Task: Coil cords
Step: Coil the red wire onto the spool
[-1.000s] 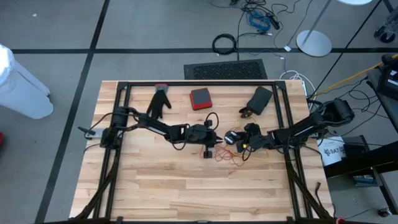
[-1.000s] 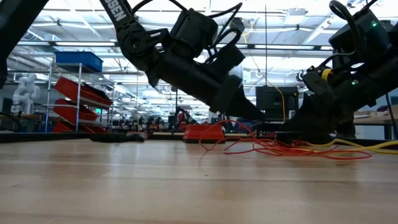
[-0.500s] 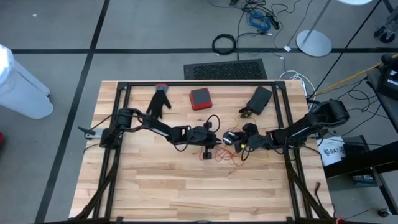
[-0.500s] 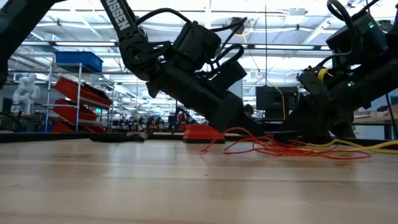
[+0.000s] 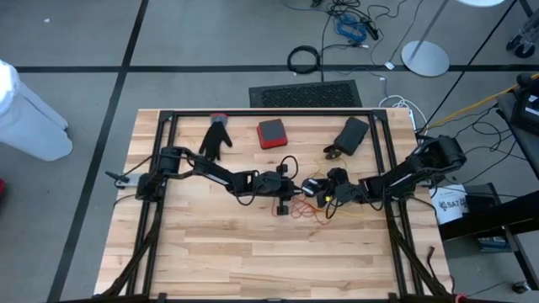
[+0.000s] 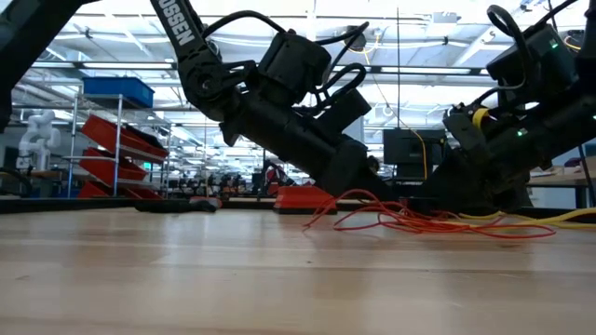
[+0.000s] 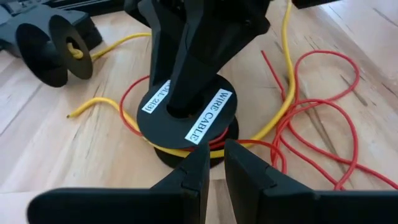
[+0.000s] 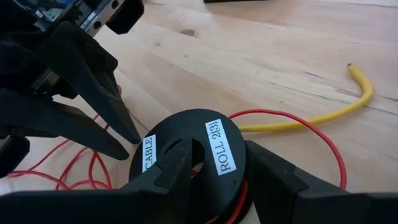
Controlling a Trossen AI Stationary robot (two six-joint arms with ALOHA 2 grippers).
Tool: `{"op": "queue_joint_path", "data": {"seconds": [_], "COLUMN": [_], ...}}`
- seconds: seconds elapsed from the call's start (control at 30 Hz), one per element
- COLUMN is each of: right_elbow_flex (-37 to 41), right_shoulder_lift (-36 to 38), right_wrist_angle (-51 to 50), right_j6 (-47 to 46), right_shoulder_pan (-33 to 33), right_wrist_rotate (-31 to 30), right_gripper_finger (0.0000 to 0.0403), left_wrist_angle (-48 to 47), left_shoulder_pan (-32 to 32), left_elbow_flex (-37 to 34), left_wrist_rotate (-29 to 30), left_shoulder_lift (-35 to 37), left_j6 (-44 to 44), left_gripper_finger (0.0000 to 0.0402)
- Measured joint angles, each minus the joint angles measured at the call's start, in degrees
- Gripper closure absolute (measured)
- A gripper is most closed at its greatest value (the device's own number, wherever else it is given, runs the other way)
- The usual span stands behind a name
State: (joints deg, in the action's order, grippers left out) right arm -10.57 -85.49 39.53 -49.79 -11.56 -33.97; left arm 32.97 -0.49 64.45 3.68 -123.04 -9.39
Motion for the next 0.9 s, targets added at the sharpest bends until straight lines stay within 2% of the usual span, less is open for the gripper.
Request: {"op": "queue_joint_path", "data": {"seconds": [0.5,0.77,0.9], "right_elbow_flex": [0.04,0.01,-0.07], "right_shoulder_lift": [-0.72,-0.64,-0.55], "right_wrist_angle": [5.78,8.34,8.43], "right_j6": [2.7,5.69,6.72], "right_shoulder_pan": [0.02,0.7,1.18], "right_wrist_rotate": [-0.39,2.27,2.7], "right_gripper_finger": [0.0281,0.037,0.0395], "left_wrist_angle": [-0.73,-0.92,-1.03], "left_shoulder_pan": [0.09,0.09,0.09], "left_elbow_flex": [0.04,0.04,0.04], "left_wrist_rotate": [1.51,1.9,1.95], "left_shoulder_lift": [0.0,0.0,0.0], "left_j6": [-0.46,-0.46,-0.43], "left_gripper_finger": [0.0345,0.0345,0.0345]}}
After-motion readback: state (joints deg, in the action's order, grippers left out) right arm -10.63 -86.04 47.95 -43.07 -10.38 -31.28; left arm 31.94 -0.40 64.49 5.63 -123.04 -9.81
